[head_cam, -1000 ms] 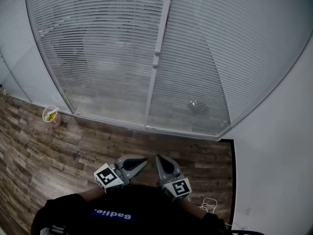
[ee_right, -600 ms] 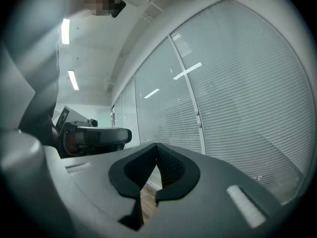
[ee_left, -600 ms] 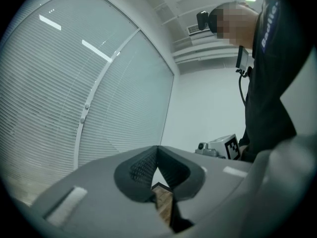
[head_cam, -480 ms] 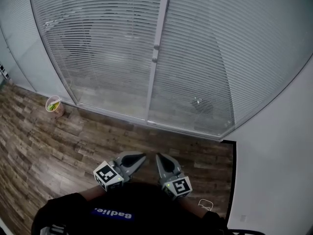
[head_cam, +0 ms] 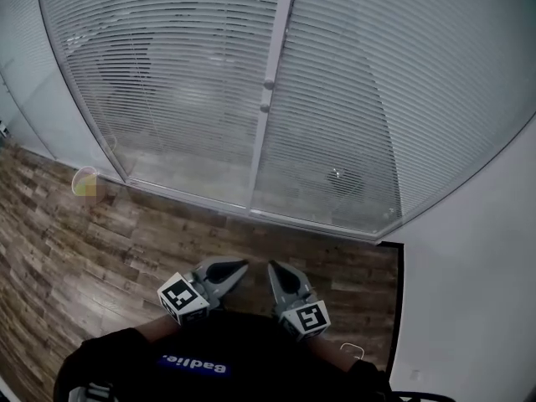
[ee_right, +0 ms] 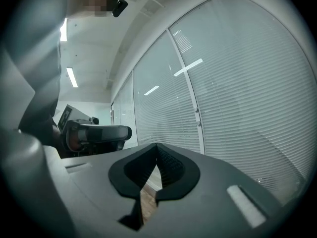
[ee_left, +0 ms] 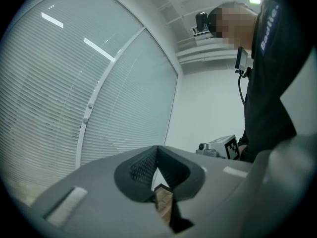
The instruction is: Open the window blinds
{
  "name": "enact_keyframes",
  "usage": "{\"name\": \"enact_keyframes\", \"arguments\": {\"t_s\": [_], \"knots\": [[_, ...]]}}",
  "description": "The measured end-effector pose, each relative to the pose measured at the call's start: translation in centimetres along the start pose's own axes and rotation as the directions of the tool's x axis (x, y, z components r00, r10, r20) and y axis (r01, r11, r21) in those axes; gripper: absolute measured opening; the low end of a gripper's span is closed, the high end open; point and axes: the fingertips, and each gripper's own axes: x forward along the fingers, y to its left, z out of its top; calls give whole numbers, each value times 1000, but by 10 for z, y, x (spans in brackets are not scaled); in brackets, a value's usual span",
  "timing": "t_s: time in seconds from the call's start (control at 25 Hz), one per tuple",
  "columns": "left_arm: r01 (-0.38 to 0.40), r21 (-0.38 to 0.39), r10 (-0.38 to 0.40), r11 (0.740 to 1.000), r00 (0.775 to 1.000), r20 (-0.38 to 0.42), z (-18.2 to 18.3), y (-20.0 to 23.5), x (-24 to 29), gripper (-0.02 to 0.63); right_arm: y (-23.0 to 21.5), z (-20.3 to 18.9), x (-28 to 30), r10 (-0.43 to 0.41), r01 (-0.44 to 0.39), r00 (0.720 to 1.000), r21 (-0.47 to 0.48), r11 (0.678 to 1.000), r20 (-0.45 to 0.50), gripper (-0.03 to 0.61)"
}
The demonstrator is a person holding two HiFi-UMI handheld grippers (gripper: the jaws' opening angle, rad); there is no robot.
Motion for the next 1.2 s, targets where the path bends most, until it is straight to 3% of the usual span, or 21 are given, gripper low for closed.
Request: {"name": "enact_keyframes", "arguments": {"t_s": [0.32,0.52,0.76,1.04,1.2], "knots": [[45,-2,-45,999,999,6,29,86,14,0,-30,23,79,-60,60,998,-10,998,7,3],[103,29,-104,994,994,29,46,122,16,0,-36,39,124,-105,104,994,13,994,23,3],[140,11,-140,990,988,63,64,163,17,0,-46,43,167,-140,140,990,1,990,24,3],[129,-34,-128,991,991,37,63,183,33,0,-62,56,180,-153,153,988,14,988,23,3],[92,-23,-92,995,995,32,64,193,51,0,-81,62,185,-128,128,991,5,992,30,3]]}}
